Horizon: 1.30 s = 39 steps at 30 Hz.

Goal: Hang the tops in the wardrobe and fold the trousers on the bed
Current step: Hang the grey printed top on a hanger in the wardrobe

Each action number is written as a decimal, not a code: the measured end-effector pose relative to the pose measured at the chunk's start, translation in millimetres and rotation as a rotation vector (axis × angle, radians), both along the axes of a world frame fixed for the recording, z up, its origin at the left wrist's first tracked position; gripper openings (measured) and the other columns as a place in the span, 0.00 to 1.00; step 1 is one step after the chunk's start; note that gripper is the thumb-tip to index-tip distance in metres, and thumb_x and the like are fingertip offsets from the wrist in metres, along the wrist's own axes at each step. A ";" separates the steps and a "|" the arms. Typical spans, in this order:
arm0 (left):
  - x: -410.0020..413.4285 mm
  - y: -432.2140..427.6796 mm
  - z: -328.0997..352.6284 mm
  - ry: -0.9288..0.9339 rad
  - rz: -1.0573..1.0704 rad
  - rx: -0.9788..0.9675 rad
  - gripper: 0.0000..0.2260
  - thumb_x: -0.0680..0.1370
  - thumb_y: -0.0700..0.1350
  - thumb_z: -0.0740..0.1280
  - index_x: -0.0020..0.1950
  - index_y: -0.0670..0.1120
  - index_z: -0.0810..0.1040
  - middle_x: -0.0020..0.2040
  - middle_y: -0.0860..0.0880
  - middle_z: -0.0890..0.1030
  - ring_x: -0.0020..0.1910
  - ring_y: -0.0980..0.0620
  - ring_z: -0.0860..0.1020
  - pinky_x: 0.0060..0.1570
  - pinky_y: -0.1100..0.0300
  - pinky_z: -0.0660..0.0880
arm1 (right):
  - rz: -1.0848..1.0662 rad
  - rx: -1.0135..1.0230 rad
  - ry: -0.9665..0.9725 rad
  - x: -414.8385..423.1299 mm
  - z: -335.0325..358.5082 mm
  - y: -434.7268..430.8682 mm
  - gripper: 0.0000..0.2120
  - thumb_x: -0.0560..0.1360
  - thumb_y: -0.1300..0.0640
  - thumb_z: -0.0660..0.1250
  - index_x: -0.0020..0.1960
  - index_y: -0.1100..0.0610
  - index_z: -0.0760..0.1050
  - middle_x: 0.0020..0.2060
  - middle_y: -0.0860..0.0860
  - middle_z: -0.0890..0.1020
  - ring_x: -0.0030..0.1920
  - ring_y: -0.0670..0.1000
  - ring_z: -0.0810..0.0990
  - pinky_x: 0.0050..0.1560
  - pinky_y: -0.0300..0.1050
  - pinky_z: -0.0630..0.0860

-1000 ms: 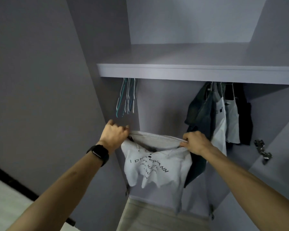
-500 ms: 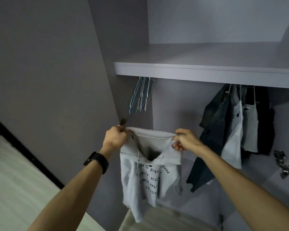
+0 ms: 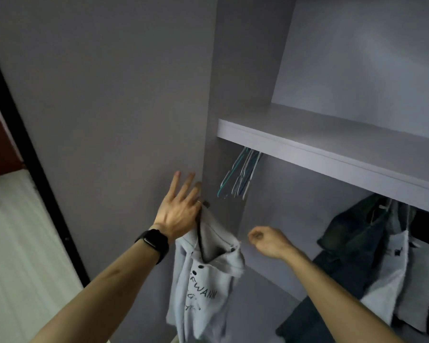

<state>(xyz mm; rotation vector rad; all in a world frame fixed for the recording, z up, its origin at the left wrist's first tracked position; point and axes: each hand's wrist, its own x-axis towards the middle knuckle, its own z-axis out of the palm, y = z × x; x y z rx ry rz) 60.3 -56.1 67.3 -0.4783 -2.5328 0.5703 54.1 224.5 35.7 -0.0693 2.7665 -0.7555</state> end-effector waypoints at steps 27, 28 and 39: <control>-84.9 -70.9 -63.5 0.482 -0.101 -0.135 0.20 0.87 0.51 0.50 0.65 0.52 0.80 0.81 0.42 0.60 0.79 0.30 0.50 0.72 0.28 0.38 | -0.646 -0.684 0.331 -220.1 -75.4 -52.3 0.16 0.81 0.45 0.66 0.42 0.56 0.77 0.36 0.52 0.80 0.32 0.50 0.76 0.34 0.44 0.76; -84.0 -71.2 -64.0 0.471 -0.107 -0.127 0.20 0.86 0.51 0.50 0.66 0.52 0.80 0.81 0.41 0.60 0.79 0.29 0.50 0.72 0.29 0.37 | -0.630 -0.684 0.318 -220.0 -75.2 -58.2 0.15 0.80 0.45 0.67 0.41 0.55 0.76 0.34 0.52 0.78 0.31 0.49 0.75 0.32 0.43 0.73; -89.4 -76.2 -60.9 0.515 -0.171 -0.093 0.16 0.85 0.49 0.55 0.61 0.51 0.82 0.80 0.40 0.63 0.79 0.29 0.53 0.73 0.28 0.40 | -0.641 -0.829 0.361 -222.8 -65.1 -85.9 0.04 0.77 0.61 0.69 0.45 0.58 0.81 0.37 0.55 0.80 0.31 0.50 0.76 0.41 0.45 0.80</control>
